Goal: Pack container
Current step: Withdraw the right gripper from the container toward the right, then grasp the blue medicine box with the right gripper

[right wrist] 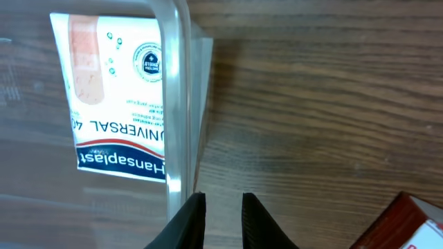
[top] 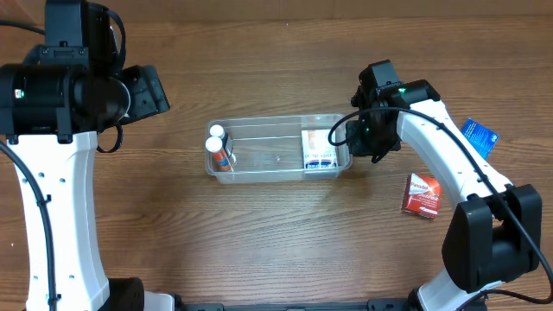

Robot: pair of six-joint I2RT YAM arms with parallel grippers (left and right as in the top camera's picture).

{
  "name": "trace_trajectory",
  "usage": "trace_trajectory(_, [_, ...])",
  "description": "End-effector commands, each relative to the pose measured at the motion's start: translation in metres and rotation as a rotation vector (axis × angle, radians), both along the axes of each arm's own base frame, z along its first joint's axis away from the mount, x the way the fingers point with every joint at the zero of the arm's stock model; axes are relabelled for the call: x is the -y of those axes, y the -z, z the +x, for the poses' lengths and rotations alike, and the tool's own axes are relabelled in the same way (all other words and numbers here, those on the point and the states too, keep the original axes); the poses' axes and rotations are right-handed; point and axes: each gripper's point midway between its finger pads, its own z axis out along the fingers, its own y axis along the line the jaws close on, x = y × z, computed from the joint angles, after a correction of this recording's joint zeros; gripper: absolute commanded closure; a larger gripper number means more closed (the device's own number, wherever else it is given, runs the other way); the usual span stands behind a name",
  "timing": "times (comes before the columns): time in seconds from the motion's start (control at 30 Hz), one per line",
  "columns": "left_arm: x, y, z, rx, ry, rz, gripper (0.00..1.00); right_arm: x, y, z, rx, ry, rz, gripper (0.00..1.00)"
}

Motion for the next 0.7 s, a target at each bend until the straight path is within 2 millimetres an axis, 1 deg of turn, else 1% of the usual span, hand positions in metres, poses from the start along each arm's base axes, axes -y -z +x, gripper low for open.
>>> trace_trajectory(0.0, [-0.003, -0.004, 0.000, 0.011, 0.010, 0.023, 0.20, -0.009, -0.002, -0.003, -0.005, -0.030, 0.043, 0.80])
trace_trajectory(0.13, [-0.003, -0.004, 0.000, 0.010, 0.010, 0.023, 0.20, -0.009, -0.002, -0.001, 0.003, -0.028, 0.043, 0.79])
trace_trajectory(0.2, [-0.003, -0.004, 0.000, 0.011, 0.010, 0.023, 0.20, -0.003, -0.003, 0.004, 0.016, 0.009, 0.020, 0.76])
trace_trajectory(0.27, [-0.003, -0.004, 0.000, 0.011, 0.010, 0.023, 0.20, 0.013, -0.006, 0.012, 0.041, 0.093, -0.038, 0.75])
trace_trajectory(0.3, [-0.003, -0.004, 0.000, 0.011, 0.010, 0.023, 0.20, 0.027, -0.012, 0.019, 0.066, 0.157, -0.085, 0.74])
trace_trajectory(0.4, [-0.003, -0.004, 0.000, 0.010, 0.010, 0.023, 0.20, 0.061, -0.037, 0.036, 0.148, 0.315, -0.146, 0.71])
trace_trajectory(0.43, [-0.003, -0.004, 0.000, 0.010, 0.010, 0.023, 0.20, 0.071, -0.048, 0.041, 0.176, 0.349, -0.140, 0.49])
trace_trajectory(0.47, [-0.003, -0.004, 0.000, 0.010, 0.010, 0.023, 0.20, 0.082, -0.061, 0.046, 0.210, 0.386, -0.130, 0.05])
trace_trajectory(0.5, [-0.003, -0.004, 0.000, 0.010, 0.010, 0.023, 0.20, 0.095, -0.072, 0.050, 0.241, 0.422, -0.124, 0.00])
trace_trajectory(0.57, [-0.003, -0.004, 0.000, 0.010, 0.010, 0.023, 0.20, 0.125, -0.093, 0.057, 0.300, 0.509, -0.116, 0.00])
trace_trajectory(0.63, [-0.003, -0.004, 0.000, 0.010, 0.010, 0.023, 0.20, 0.160, -0.107, 0.060, 0.341, 0.611, -0.113, 0.00])
trace_trajectory(0.67, [-0.003, -0.004, 0.000, 0.010, 0.010, 0.023, 0.20, 0.172, -0.109, 0.061, 0.350, 0.641, -0.116, 0.00])
